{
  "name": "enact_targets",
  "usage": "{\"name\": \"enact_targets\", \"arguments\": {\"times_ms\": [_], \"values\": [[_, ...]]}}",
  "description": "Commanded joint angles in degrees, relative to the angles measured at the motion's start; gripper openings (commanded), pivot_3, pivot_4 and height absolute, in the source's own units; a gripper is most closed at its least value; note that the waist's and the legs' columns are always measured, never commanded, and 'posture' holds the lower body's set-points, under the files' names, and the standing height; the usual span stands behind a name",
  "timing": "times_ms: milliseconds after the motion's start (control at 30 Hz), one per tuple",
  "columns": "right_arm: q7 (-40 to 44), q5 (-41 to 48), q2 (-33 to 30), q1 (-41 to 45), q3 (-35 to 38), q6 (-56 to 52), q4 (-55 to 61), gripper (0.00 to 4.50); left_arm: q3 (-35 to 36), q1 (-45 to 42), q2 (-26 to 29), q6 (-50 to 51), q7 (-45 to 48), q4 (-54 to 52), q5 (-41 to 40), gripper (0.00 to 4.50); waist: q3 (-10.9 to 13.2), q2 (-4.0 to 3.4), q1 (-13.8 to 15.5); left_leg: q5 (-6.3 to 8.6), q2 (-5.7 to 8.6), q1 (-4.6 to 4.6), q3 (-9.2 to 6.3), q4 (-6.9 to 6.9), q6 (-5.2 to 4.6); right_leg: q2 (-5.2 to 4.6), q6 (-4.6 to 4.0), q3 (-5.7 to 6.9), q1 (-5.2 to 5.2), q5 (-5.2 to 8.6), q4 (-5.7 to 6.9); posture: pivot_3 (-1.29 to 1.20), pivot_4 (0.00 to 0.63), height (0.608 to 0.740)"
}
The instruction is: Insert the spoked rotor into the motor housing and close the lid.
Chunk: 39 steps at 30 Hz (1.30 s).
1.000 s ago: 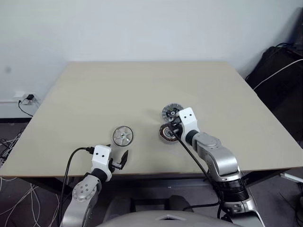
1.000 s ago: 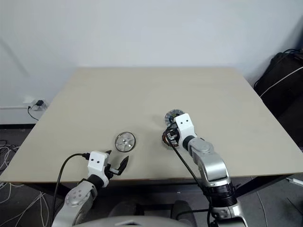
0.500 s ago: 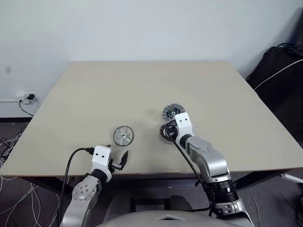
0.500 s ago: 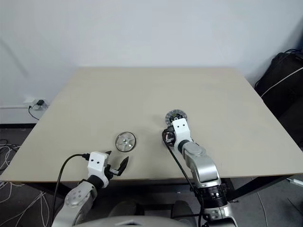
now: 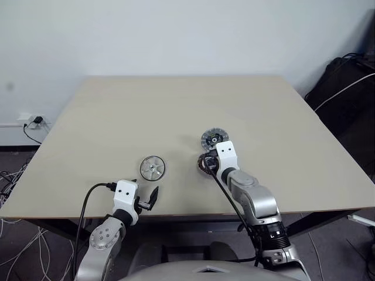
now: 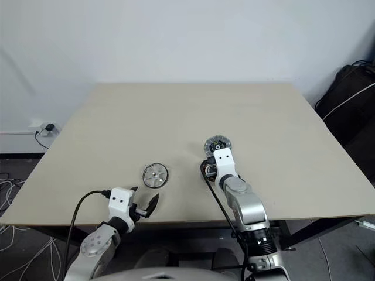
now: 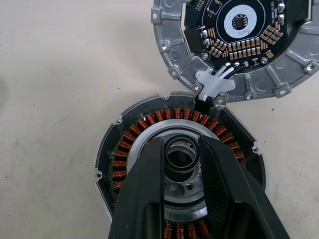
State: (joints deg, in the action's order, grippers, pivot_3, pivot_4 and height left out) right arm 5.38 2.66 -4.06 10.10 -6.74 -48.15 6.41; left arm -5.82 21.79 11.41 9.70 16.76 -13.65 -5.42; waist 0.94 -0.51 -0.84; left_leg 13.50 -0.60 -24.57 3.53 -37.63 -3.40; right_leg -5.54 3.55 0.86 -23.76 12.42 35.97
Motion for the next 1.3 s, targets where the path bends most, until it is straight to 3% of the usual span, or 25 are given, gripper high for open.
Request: {"name": "enact_targets", "arguments": {"times_ms": [33,600,900,1033,1067,1133,1300], "values": [[-0.61,-0.29,0.48,1.35,0.43,0.49,0.01,0.68,-0.21,-0.41,-0.30,-0.95,-0.06,-1.42,0.01,4.50,0.00,0.00,-0.01,0.00,0.00,0.00,0.00,0.00,0.00,0.00,0.00,0.00,0.00,0.00,0.00,0.00,0.000,0.740],[-0.36,-0.18,0.36,1.58,0.36,1.25,-1.75,0.68,-0.32,-0.10,-0.35,-1.06,-0.31,-1.42,-0.09,4.50,0.00,-0.01,-0.18,0.00,0.00,0.00,0.00,0.00,0.00,0.00,0.00,0.00,0.00,0.00,0.00,0.00,0.000,0.740],[-0.35,-0.67,0.01,1.36,-0.43,1.68,-0.63,3.61,-0.53,-0.16,-0.39,-0.97,-0.37,-1.42,-0.02,4.50,0.01,-0.01,-0.37,0.00,0.00,0.00,0.00,0.01,0.00,0.00,0.00,0.00,0.00,0.00,0.00,0.00,0.000,0.740],[0.81,0.11,-0.33,0.82,-0.46,2.10,2.30,3.61,-0.49,-0.22,-0.42,-1.07,-0.43,-1.29,0.00,4.50,0.01,-0.01,-0.37,0.00,0.00,0.00,0.00,0.01,0.00,0.00,0.00,0.00,-0.01,0.00,0.00,0.00,0.000,0.740],[1.09,0.45,-0.35,0.58,-0.36,2.10,3.34,3.42,-0.47,-0.25,-0.43,-1.09,-0.43,-1.24,-0.01,4.50,0.01,-0.01,-0.37,0.00,0.00,0.00,0.00,0.01,0.00,0.00,0.00,0.00,-0.01,0.00,0.00,0.00,0.000,0.740],[1.36,0.81,-0.34,0.07,-0.15,1.64,4.91,2.96,-0.49,-0.18,-0.42,-1.14,-0.43,-1.25,0.00,4.50,0.02,-0.02,-0.37,0.00,0.00,0.00,0.00,0.02,0.00,0.00,0.00,0.00,-0.01,0.00,-0.01,0.00,0.000,0.740],[1.23,0.11,-0.72,-0.07,-0.79,0.79,4.96,1.31,-0.51,-0.52,-0.39,-1.20,-0.21,-0.90,-0.09,4.50,0.02,-0.01,-0.37,0.00,0.00,0.00,0.00,0.02,0.00,-0.01,0.00,0.00,-0.01,0.00,-0.01,0.00,0.000,0.740]]}}
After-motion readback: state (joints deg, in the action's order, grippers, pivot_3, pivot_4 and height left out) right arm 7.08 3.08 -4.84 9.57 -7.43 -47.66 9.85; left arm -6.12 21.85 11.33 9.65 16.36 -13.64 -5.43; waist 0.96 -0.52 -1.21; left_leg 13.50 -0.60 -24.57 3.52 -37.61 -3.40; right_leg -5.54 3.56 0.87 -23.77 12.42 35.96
